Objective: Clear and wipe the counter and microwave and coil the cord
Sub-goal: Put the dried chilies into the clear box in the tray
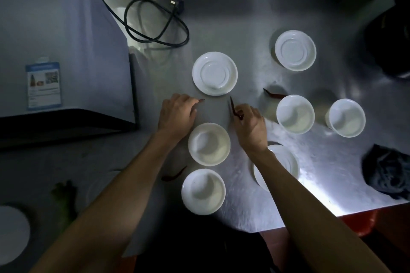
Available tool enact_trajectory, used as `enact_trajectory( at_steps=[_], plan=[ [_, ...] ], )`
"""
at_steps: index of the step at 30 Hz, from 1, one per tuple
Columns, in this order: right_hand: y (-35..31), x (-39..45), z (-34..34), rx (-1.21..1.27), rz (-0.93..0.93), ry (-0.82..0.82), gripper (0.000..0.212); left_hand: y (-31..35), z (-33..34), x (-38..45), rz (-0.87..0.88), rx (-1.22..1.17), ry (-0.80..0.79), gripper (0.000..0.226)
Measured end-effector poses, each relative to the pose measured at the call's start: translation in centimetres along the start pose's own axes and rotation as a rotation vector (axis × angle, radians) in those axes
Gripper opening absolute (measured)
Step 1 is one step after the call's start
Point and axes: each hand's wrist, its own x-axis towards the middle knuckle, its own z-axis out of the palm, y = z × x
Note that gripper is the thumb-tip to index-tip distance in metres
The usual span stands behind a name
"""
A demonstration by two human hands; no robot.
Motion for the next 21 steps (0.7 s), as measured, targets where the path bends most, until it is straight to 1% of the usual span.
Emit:
enact_trajectory(
  at_steps=[1,4,7,10,12,16,21],
  plan=[
    [-0.1,0.2,0.1,0.012,0.002,-0.003,0.009,-0.1,0.2,0.2,-0.002,0.015,0.005,0.020],
    [0.0,0.4,0.4,0.015,-0.006,-0.010,0.017,-0.4,0.7,0.4,-0.026,0.053,0.018,0.012],
    [0.1,0.4,0.7,0.011,-0.032,-0.021,0.018,-0.3,1.1,0.5,-0.025,0.075,0.016,0.015],
    [0.0,0.3,0.8,0.034,-0.050,-0.045,0.016,-0.1,1.3,0.5,-0.021,0.075,0.004,0.010],
    [-0.1,0.3,0.6,0.054,-0.050,-0.052,0.016,0.1,1.2,0.3,-0.026,0.078,0.002,0.011],
    [-0.3,0.2,-0.3,0.095,-0.082,-0.040,0.015,0.6,0.4,-0.3,-0.034,0.044,0.013,0.008],
    [-1.1,-0.4,-2.0,0.148,-0.143,-0.016,0.020,1.7,-1.4,-1.6,-0.043,-0.009,0.037,0.004]
  ],
)
